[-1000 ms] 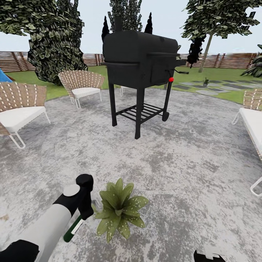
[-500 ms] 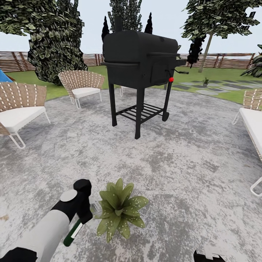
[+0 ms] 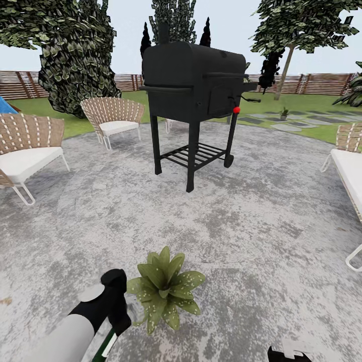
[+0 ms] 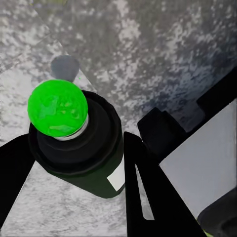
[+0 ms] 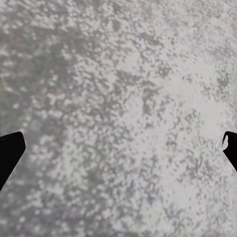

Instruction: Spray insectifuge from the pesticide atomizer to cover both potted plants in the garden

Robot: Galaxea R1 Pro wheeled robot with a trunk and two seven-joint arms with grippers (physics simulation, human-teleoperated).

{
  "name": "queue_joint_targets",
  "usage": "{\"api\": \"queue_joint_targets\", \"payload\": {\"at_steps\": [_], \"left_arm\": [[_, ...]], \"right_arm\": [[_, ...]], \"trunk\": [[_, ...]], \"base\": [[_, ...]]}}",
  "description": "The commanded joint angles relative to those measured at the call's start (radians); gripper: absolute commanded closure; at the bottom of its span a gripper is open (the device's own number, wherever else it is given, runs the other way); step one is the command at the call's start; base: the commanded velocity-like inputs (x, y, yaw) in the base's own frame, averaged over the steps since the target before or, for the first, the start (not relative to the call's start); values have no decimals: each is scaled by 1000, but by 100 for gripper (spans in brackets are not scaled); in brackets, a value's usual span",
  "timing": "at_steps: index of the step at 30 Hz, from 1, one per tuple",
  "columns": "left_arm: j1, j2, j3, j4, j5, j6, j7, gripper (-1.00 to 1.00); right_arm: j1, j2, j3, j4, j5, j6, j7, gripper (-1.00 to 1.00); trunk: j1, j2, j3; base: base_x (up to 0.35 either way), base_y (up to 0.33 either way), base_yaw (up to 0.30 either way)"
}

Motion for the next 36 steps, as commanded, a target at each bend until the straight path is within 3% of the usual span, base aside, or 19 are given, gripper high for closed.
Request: {"api": "queue_joint_targets", "payload": {"at_steps": [1, 4, 7, 10, 12, 15, 21, 36], "left_arm": [[-3, -18, -2, -5, -4, 8, -3, 100], [-8, -41, -3, -8, 0, 9, 1, 100], [-9, -35, -3, -8, 0, 9, 1, 100], [-7, -8, -1, 0, 0, 8, 1, 100], [-2, 27, 0, 7, 1, 8, 0, 100], [0, 41, 0, 9, 1, 7, 0, 100], [1, 31, -2, 8, 2, 8, 1, 100], [0, 42, 0, 8, 0, 8, 2, 100]], "right_arm": [[-1, 0, -8, 2, 11, -4, -4, -100], [-1, 0, -8, 2, 11, -4, -4, -100], [-1, 1, -9, 1, 10, -4, -5, -100], [-1, 2, -8, 0, 10, -4, -5, -100], [-1, 3, -7, 0, 10, -4, -5, -100], [-1, 3, -7, 0, 9, -4, -5, -100], [-1, 3, -7, 0, 9, -4, -5, -100], [-1, 3, -7, 2, 10, -4, -5, -100]], "trunk": [[0, 0, -1], [0, 0, -1], [0, 0, -1], [0, 0, -1], [0, 0, -1], [0, 0, -1], [0, 0, -1], [0, 0, -1]], "base": [[0, 0, 0], [0, 0, 0], [0, 0, 0], [0, 0, 0], [0, 0, 0], [0, 0, 0], [0, 0, -181], [-20, 19, -37]]}}
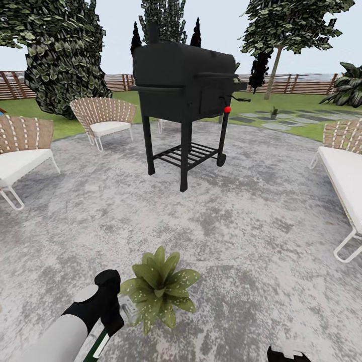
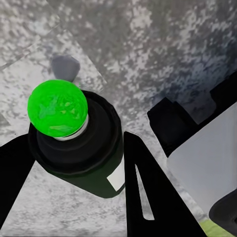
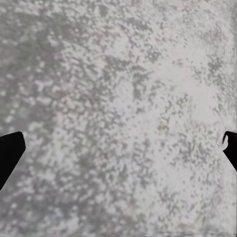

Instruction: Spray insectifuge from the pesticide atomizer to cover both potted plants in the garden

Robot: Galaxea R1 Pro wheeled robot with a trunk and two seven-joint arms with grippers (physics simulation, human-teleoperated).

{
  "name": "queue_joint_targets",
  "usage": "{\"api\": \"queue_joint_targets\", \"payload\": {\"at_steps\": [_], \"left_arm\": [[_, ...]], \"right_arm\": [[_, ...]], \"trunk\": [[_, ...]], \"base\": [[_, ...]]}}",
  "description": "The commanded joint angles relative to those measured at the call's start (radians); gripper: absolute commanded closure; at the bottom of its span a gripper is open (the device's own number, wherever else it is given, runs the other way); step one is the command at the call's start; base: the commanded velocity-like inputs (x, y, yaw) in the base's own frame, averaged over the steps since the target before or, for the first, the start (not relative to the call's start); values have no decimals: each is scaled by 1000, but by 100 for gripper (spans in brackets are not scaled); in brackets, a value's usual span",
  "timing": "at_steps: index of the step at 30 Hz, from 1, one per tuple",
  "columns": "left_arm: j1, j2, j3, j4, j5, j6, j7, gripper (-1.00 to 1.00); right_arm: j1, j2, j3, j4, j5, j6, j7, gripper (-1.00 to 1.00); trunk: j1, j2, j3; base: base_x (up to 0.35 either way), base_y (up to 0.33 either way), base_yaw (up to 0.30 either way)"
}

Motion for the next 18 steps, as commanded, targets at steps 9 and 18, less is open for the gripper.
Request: {"api": "queue_joint_targets", "payload": {"at_steps": [9, 18], "left_arm": [[-1, 1, -4, -1, -5, 9, -9, 100], [-1, 4, -4, -1, -5, 10, -8, 100]], "right_arm": [[-1, 1, -8, 2, 11, -4, -4, -100], [-1, 1, -8, 2, 10, -4, -4, -100]], "trunk": [[-1, 0, -1], [-1, 0, -1]], "base": [[-159, 272, -21], [-38, 331, -262]]}}
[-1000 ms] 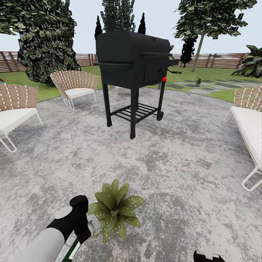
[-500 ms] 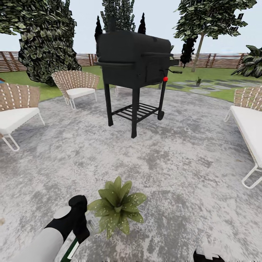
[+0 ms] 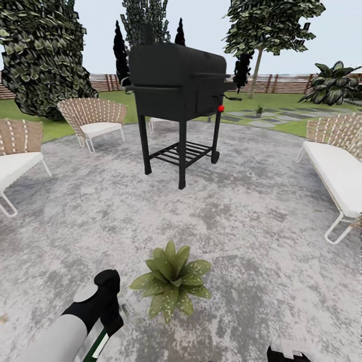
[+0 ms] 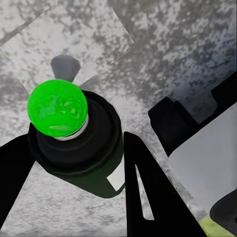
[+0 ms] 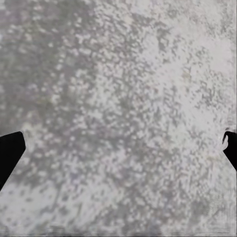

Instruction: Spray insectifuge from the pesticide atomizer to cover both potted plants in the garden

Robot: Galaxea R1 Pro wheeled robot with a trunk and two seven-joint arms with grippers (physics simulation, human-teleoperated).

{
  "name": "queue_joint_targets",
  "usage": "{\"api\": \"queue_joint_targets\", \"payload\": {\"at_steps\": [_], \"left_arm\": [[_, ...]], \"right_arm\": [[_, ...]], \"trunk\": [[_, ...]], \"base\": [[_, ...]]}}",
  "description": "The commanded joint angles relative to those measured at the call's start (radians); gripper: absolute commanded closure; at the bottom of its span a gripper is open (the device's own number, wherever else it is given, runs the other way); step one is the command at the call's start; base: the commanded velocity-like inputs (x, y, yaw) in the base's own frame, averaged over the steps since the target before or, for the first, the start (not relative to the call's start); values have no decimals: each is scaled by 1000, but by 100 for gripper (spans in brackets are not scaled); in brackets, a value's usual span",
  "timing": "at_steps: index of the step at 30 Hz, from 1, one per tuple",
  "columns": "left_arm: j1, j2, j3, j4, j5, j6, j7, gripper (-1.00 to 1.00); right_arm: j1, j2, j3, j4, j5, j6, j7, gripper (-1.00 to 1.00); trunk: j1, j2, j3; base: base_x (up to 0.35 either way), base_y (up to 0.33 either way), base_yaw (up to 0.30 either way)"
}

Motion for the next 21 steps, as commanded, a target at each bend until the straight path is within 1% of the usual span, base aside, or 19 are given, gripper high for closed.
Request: {"api": "queue_joint_targets", "payload": {"at_steps": [1, 5, 13, 16, 21], "left_arm": [[0, 1, -4, -2, -4, 9, -9, 100], [0, 2, -3, -2, -4, 8, -9, 100], [0, 2, -4, -6, -4, 7, -9, 100], [0, 2, -4, -6, -4, 7, -9, 100], [1, 2, -6, -10, -4, 7, -10, 100]], "right_arm": [[-1, 0, -8, 2, 11, -4, -5, -100], [-1, 0, -8, 2, 11, -4, -5, -100], [-1, 0, -8, 2, 9, -4, -5, -100], [-1, 0, -8, 2, 10, -4, -4, -100], [-1, -1, -8, 4, 11, -4, -3, -100]], "trunk": [[0, 0, -1], [0, 0, -1], [0, 0, -1], [0, 0, -1], [0, 0, -1]], "base": [[50, 336, -281], [128, 323, -282], [190, 297, -282], [233, 260, -111], [236, 250, -9]]}}
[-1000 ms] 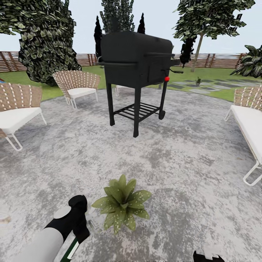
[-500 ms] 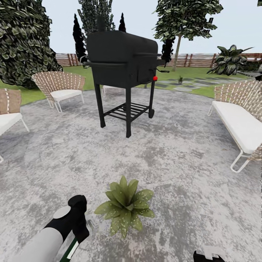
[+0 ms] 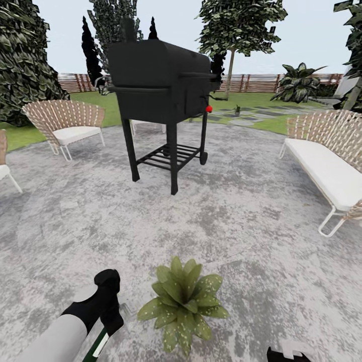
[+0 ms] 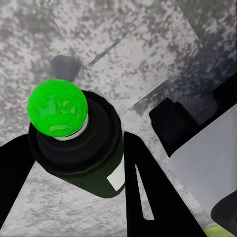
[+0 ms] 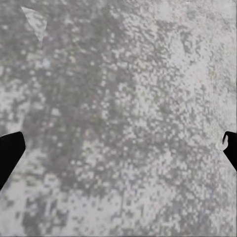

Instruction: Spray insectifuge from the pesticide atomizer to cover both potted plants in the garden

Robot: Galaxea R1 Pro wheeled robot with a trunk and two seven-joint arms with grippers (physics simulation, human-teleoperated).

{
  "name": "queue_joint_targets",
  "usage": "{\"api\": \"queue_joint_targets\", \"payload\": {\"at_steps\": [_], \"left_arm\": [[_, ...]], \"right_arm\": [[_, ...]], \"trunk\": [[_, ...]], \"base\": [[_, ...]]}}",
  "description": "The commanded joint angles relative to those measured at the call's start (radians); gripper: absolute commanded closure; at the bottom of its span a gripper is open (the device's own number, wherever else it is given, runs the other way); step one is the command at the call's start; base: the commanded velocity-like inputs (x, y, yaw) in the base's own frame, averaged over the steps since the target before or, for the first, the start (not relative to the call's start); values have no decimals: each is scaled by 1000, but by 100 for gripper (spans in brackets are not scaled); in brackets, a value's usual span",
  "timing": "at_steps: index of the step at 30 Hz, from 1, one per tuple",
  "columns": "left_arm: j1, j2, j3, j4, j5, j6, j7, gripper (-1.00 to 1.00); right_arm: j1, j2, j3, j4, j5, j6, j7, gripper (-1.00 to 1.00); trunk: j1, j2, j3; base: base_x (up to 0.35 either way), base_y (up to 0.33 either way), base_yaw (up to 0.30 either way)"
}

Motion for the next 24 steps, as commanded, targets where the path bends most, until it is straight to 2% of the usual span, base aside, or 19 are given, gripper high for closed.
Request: {"api": "queue_joint_targets", "payload": {"at_steps": [1, 5, 8, 21, 24], "left_arm": [[0, 1, -4, -2, -5, 9, -9, 100], [0, 2, -3, -2, -5, 7, -10, 100], [0, 2, -3, -3, -5, 7, -10, 100], [0, 2, -2, -5, -5, 9, -10, 100], [0, 1, -2, -5, -5, 9, -10, 100]], "right_arm": [[-1, 0, -8, 1, 10, -4, -5, -100], [-1, 3, -8, -3, 6, -5, -8, -100], [-1, 3, -9, -3, 5, -4, -8, -100], [-1, 1, -9, -3, 4, -4, -8, -100], [-1, 1, -9, -3, 5, -4, -8, -100]], "trunk": [[0, 0, -1], [0, 0, -1], [0, 0, -1], [0, 0, -1], [0, 0, -1]], "base": [[139, 264, -1], [-20, 281, 0], [-22, 58, -48], [-5, 3, -248], [-243, 13, -263]]}}
